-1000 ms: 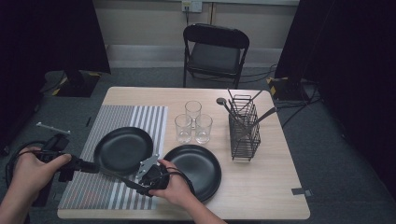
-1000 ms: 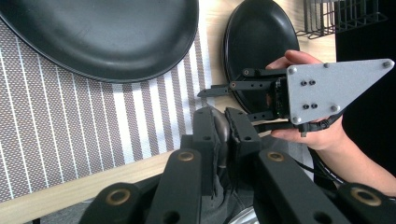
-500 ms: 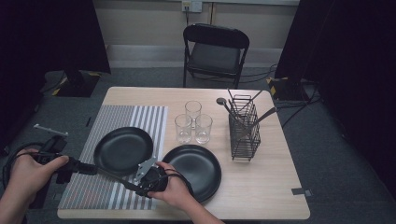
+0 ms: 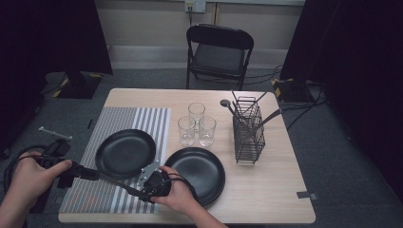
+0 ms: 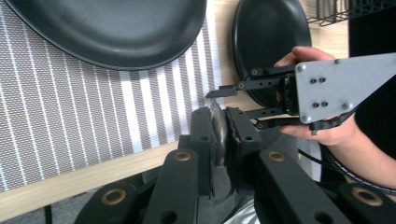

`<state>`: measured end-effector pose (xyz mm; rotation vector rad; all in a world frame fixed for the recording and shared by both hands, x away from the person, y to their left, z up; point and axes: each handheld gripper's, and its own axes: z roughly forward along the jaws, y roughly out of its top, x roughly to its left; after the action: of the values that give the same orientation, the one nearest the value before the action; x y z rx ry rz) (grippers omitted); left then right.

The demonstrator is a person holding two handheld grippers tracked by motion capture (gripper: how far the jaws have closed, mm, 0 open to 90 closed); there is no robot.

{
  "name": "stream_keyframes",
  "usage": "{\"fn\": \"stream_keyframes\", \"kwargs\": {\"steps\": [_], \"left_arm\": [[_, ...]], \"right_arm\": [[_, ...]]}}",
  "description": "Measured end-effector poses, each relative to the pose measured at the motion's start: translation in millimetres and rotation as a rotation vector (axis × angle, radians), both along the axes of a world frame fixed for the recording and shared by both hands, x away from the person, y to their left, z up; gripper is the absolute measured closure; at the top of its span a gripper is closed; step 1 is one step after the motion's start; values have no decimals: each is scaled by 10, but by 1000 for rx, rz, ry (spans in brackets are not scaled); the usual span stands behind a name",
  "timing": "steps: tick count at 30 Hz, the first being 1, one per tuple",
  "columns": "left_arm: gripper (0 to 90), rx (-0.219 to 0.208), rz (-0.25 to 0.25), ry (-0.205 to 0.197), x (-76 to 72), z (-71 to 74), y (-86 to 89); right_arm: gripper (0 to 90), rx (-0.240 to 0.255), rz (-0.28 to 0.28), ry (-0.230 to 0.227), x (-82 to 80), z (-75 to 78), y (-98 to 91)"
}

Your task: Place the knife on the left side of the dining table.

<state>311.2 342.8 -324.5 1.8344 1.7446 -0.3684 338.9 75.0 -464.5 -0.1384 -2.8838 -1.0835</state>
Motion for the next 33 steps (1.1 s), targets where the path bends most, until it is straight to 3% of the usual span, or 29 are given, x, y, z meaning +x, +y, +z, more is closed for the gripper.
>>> {"fn": "stream_keyframes", "kwargs": {"steps": [7,11,13,17,22,27,33], "left_arm": [[801,54,-10,-3,-8,19,-19],[793,61,-6,-2,-6,9,-13],[784,99,-5,-9,-8,6,-12],[776,96,-1,-4,-9,1,-18],[760,142,-2,-8,3,-4,-8],[755,133,21,-5,-17,-27,2],[736,157,14,-1,-29,-82,42]], "right_arm": [[724,-4,-9,28,17,-42,17],[731,-8,-2,11,12,-39,24],[732,-7,1,9,9,-41,26],[732,-5,-2,10,10,-45,25],[736,-13,10,-3,13,-42,43],[738,-24,10,-5,6,-31,50],[740,-45,17,1,-14,-27,59]]}}
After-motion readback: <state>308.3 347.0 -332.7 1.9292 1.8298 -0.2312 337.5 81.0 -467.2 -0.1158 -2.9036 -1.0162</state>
